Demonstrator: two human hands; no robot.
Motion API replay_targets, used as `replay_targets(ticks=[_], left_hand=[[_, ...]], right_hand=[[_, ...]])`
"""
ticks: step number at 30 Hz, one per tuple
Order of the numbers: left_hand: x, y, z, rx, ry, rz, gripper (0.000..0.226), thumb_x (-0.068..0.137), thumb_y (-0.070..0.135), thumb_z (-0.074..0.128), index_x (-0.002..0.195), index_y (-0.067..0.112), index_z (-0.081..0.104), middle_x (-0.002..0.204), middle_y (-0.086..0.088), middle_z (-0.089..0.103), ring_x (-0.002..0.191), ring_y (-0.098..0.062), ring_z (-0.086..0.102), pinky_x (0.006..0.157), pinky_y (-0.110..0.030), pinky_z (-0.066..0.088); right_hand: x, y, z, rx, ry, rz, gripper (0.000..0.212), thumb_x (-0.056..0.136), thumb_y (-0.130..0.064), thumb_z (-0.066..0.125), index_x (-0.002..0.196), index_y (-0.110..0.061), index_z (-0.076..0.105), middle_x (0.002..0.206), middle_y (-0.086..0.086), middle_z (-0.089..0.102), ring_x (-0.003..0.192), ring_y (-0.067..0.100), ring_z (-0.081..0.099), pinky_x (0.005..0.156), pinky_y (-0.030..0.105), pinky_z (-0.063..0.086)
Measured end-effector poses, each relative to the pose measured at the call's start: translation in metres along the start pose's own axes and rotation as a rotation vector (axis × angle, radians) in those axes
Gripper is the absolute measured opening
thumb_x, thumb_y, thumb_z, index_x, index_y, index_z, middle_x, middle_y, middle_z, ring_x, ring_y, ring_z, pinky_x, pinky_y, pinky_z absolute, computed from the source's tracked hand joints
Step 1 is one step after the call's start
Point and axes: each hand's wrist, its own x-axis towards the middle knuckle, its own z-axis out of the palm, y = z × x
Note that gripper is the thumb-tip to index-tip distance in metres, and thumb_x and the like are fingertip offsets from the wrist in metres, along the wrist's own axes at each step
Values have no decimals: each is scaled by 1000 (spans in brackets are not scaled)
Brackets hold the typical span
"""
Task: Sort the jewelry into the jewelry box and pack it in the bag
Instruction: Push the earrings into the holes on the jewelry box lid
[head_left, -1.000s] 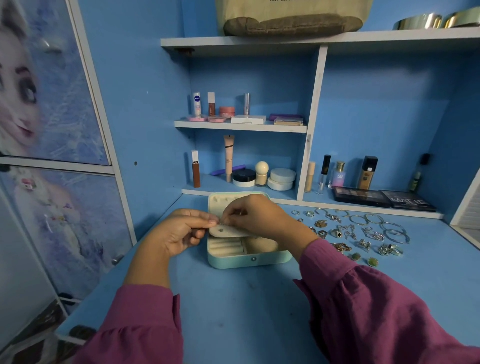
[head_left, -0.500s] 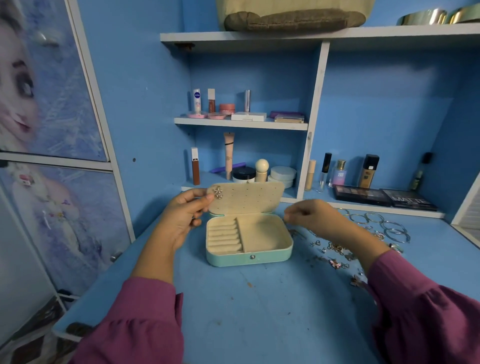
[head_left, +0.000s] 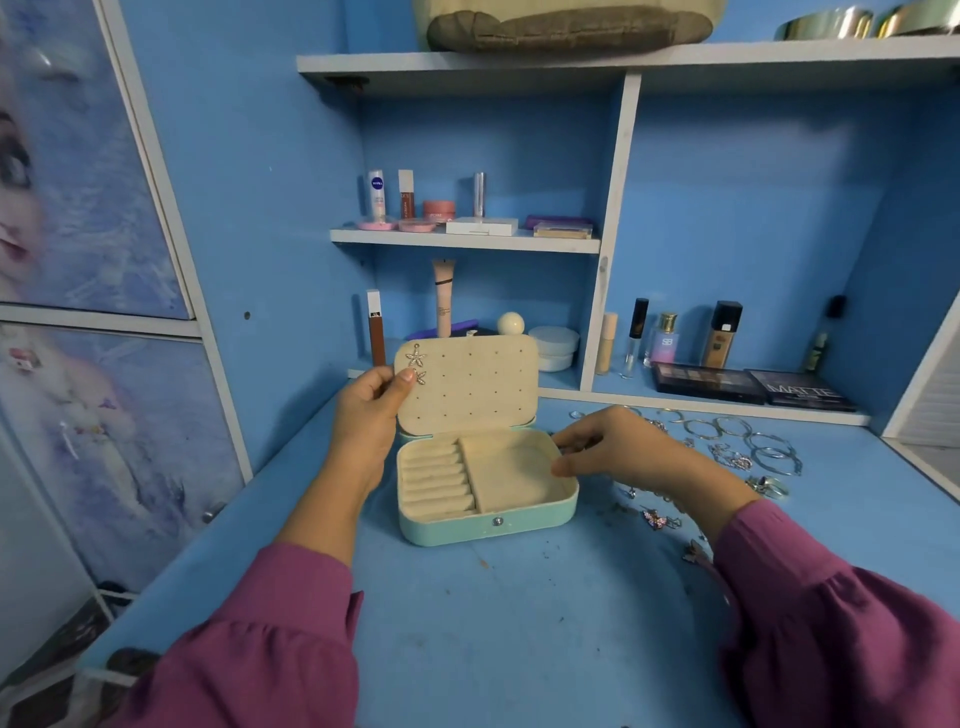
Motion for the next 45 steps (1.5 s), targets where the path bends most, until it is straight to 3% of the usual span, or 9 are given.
replay_targets(ticks=[8,12,16,23,28,33,39,42,45], left_hand=[[-2,-1,2,-12,6,-14,12,94,9,56,101,9,65,87,3,68,74,-6,62,56,-11,48],[-1,-4,2,0,22,-7,12,94,7,56,102,8,65,87,2,68,73,-6,63,57,-11,49],[2,-7,2,34,19,-21,13,96,9,53,104,7,64,89,2,67,75,-7,63,57,-11,50],[5,-9,4,82,31,-37,15,97,11,51,104,5,63,87,2,66,73,-6,61,54,-9,48],[6,-7,-3,78,28,-24,8,92,8,59,92,10,66,81,3,66,54,7,58,49,-6,41],[12,-9,-21,90,-63,-155,16,87,3,63,98,12,69,91,2,71,67,-3,58,57,-22,37],[12,-7,-31,146,-116,-220,21,82,-1,66,89,18,71,93,-2,73,73,-10,58,60,-27,35],[11,-7,-31,150,-127,-224,22,82,-1,67,88,19,71,91,-1,73,75,-10,59,60,-26,35],[10,-6,-32,135,-133,-225,22,81,-1,67,87,19,71,91,0,73,77,-11,61,60,-26,35]], right_hand=[[-2,2,-2,15,-27,-3,21,79,-22,76,100,-22,76,89,-11,74,72,-1,61,65,11,45],[-1,8,-9,-13,83,9,13,87,-24,67,95,-19,77,92,-12,73,78,11,64,73,21,51],[-2,16,-22,-110,175,43,9,87,-19,67,91,-21,75,81,-12,69,69,9,60,55,14,43],[-5,23,-31,-388,92,164,3,78,-22,74,78,-19,76,86,-4,71,72,13,61,60,25,48],[-7,18,-29,-493,55,183,6,80,-23,73,81,-19,76,83,-4,71,72,11,61,57,21,44],[-6,17,-27,-549,44,180,13,88,-23,63,85,-14,71,88,2,68,74,16,61,60,24,46],[1,5,-17,-218,253,44,19,90,-7,53,81,-8,69,87,8,72,66,24,61,59,28,49],[7,-10,-2,-109,259,-24,12,88,-10,59,82,-14,69,77,1,68,56,14,50,48,20,42],[18,-29,18,-79,228,-94,12,88,-11,61,93,-14,72,75,-11,61,64,2,52,53,9,40]])
